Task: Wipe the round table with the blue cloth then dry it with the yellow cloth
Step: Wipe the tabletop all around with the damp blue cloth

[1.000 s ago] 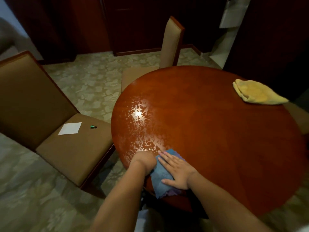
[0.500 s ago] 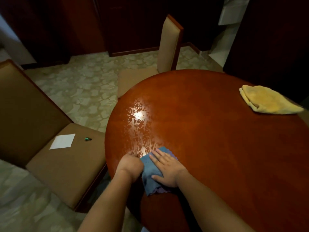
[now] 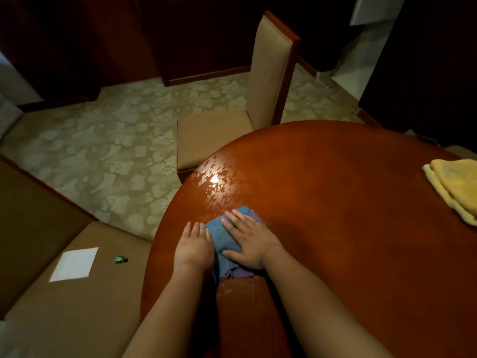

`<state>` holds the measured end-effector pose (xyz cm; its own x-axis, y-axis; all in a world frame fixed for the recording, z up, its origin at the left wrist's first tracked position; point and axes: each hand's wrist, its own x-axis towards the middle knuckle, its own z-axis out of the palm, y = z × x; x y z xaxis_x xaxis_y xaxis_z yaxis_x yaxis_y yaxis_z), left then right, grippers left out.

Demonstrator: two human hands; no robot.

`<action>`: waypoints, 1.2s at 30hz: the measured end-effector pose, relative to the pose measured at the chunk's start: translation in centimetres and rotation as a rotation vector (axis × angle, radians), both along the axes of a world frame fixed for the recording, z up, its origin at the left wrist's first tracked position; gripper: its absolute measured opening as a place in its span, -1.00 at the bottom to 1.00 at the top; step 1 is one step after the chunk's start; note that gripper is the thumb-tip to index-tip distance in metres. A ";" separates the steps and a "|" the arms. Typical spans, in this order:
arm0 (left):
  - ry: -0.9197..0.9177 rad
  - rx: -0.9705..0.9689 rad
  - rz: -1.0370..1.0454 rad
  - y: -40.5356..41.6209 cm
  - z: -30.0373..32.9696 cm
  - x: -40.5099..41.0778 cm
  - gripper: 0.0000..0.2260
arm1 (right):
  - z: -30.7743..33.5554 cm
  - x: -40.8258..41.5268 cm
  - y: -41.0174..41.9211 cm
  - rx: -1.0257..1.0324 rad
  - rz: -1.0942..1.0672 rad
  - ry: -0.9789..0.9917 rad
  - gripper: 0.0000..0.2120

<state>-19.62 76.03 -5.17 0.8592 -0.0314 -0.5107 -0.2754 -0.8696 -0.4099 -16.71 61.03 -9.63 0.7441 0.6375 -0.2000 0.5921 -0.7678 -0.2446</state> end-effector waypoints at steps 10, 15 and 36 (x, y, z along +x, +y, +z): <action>-0.042 -0.031 -0.137 -7.6 -0.6 11.2 -0.44 | -0.4 8.2 -7.4 0.015 -0.244 -0.038 -0.23; -0.057 -0.063 -0.226 -12.5 -0.9 13.2 -0.43 | -0.6 8.9 -12.3 -0.006 -0.349 -0.057 -0.22; -0.004 -0.213 -0.521 -27.1 -0.8 0.3 -0.40 | 0.8 -9.2 -24.9 -0.032 -0.734 0.070 -0.21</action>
